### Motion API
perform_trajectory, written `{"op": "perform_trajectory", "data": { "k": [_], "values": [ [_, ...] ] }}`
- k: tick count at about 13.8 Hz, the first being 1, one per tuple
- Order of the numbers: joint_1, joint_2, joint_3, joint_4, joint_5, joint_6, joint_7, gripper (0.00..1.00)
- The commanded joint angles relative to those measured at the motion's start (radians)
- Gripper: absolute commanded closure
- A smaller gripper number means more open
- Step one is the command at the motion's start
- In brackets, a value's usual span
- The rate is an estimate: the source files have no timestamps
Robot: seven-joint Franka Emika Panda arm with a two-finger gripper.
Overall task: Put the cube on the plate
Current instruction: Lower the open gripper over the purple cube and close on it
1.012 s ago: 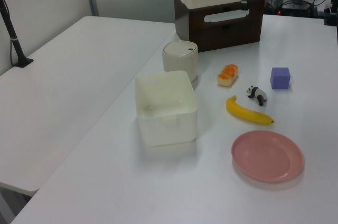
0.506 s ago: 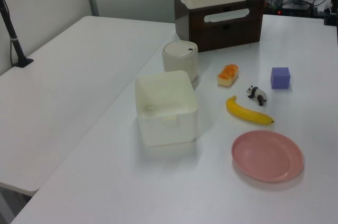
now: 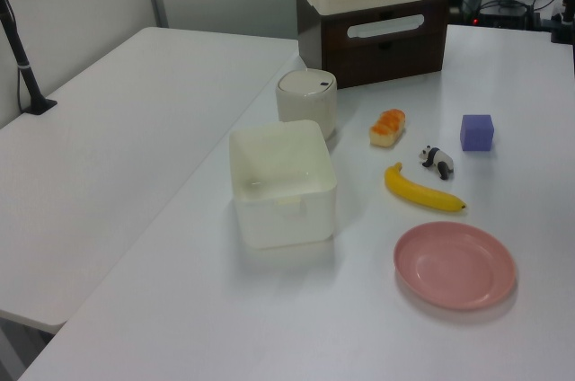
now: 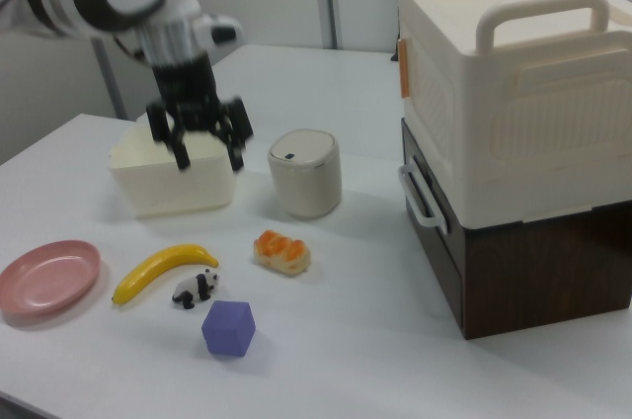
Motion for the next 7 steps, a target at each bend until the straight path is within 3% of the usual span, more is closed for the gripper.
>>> {"op": "perform_trajectory", "data": {
  "k": [1, 4, 7],
  "values": [
    [0.002, -0.061, -0.022, -0.226, -0.001, 0.082, -0.127, 0.0],
    [0.005, -0.052, -0.022, -0.393, -0.008, 0.238, -0.153, 0.0],
    [0.005, -0.001, -0.022, -0.457, -0.013, 0.32, -0.153, 0.0]
  ]
}}
